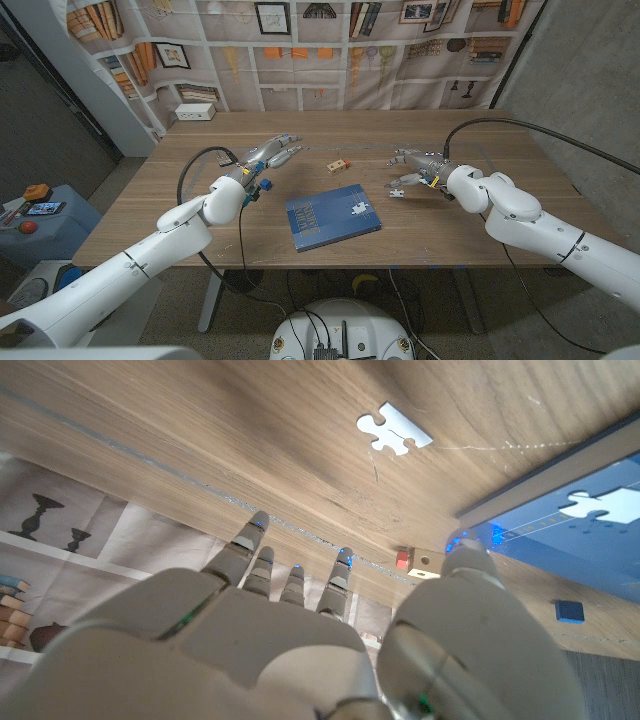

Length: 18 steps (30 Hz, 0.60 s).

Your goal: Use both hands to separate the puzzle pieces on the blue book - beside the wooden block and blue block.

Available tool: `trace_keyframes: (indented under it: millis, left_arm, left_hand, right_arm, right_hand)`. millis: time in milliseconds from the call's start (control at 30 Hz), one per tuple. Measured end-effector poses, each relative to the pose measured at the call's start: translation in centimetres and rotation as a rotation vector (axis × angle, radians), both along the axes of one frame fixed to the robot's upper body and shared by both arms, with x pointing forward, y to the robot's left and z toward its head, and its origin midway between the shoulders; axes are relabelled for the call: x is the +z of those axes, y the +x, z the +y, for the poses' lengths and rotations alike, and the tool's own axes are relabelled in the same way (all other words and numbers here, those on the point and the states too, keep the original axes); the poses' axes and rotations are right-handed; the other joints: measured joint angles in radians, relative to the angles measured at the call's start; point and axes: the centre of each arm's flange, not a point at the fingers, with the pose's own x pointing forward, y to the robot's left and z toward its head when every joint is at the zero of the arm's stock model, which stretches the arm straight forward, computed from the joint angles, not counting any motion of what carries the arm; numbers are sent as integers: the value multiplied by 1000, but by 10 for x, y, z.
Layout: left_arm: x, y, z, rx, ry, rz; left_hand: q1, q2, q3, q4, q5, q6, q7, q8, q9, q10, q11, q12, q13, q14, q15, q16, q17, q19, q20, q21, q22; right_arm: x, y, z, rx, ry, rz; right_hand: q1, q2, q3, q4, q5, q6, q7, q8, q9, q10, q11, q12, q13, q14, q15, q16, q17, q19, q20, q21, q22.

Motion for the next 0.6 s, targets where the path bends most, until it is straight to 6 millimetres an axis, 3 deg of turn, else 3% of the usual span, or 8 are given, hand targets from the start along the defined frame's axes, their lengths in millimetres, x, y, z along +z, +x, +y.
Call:
trace_keyframes:
  millis: [133,333,600]
  left_arm:
    - [1,0,1,-13,-32,-4]
    - [0,3,11,-15,-98,-6]
    - [5,-2,8,-69,-169,-30]
  left_hand:
    - [3,-3,0,-5,-2,-5,4,0,0,-6,2,0,0,0,0,0,0,0,0,0,0]
    - [8,3,2,-15,-4,-15,5,0,0,-12,8,-4,0,0,0,0,0,0,0,0,0]
    - [28,9,10,-42,-8,-37,6,0,0,-49,21,-4,0,0,0,0,0,33,4,0,0]
  right_arm:
    - [-1,2,-4,-3,19,2]
    - [0,3,-6,37,100,-6]
    - [-1,11,-20,4,125,-2]
  right_hand:
    - [-9,9,-4,4,7,-29,0,-20,-4,4,-4,0,-3,0,-7,0,0,5,-5,0,0]
    - [-21,21,-3,11,7,-40,-2,-30,-9,9,-9,4,-3,6,-20,0,0,12,-19,0,0]
    - [-39,39,-6,20,3,-46,3,-43,-14,22,-10,4,-2,15,-54,7,0,23,-44,0,0]
